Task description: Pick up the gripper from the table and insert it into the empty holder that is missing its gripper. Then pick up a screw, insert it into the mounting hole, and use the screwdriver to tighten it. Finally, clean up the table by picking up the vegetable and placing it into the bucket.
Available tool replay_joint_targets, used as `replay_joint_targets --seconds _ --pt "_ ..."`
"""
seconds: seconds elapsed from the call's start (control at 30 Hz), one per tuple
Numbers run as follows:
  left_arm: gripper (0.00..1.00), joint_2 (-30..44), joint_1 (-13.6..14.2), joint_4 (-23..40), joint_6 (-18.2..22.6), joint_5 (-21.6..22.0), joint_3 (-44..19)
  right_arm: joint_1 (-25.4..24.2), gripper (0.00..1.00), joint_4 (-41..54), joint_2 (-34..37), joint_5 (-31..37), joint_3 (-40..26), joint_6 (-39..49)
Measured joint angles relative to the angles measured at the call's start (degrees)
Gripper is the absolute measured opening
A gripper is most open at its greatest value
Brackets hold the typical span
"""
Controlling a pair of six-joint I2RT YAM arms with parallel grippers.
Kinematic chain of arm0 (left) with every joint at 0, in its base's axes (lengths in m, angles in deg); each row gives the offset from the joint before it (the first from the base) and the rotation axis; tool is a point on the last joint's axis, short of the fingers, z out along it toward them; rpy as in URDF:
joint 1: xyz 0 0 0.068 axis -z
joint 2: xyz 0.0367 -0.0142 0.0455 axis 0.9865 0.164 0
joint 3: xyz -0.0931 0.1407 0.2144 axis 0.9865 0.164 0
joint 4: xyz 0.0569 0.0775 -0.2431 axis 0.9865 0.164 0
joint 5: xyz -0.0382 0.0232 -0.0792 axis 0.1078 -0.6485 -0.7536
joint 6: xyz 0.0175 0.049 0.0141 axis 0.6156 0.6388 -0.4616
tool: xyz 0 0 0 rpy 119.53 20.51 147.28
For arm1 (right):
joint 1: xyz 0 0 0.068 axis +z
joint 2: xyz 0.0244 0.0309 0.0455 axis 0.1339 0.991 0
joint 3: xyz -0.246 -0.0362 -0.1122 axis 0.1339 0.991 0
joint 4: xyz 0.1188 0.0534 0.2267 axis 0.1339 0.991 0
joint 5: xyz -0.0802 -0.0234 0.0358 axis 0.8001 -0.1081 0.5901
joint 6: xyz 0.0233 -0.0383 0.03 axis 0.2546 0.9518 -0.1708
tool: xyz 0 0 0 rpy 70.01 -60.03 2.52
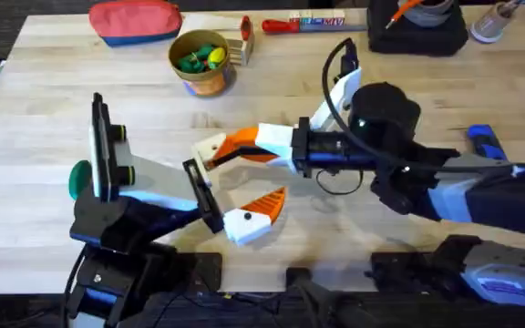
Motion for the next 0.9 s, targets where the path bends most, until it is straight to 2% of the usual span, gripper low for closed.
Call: replay_joint_targets --seconds 0.17,0.37,0.53,0.6,0.9 --pt "0.987 0.0 -0.39 -0.07 -0.66 1.37 0.0 3.2 0.003 -0.33 -0.11 7.95 0.0 -0.32" --pt "0.988 0.0 -0.39 -0.09 -0.86 1.6 0.0 3.4 0.006 -0.36 -0.09 8.76 0.0 -0.39" --pt "0.988 0.0 -0.37 -0.18 -0.64 1.83 0.0 2.9 0.072 -2.34 0.18 7.65 0.0 0.41" --pt "0.988 0.0 -0.37 -0.2 -0.53 1.79 0.0 2.03 0.157 -2.77 0.43 6.14 0.0 1.0" --pt "0.987 -0.01 0.16 -0.15 0.07 0.37 0.0 0.2 0.691 -2.71 1.09 2.1 0.0 3.37"
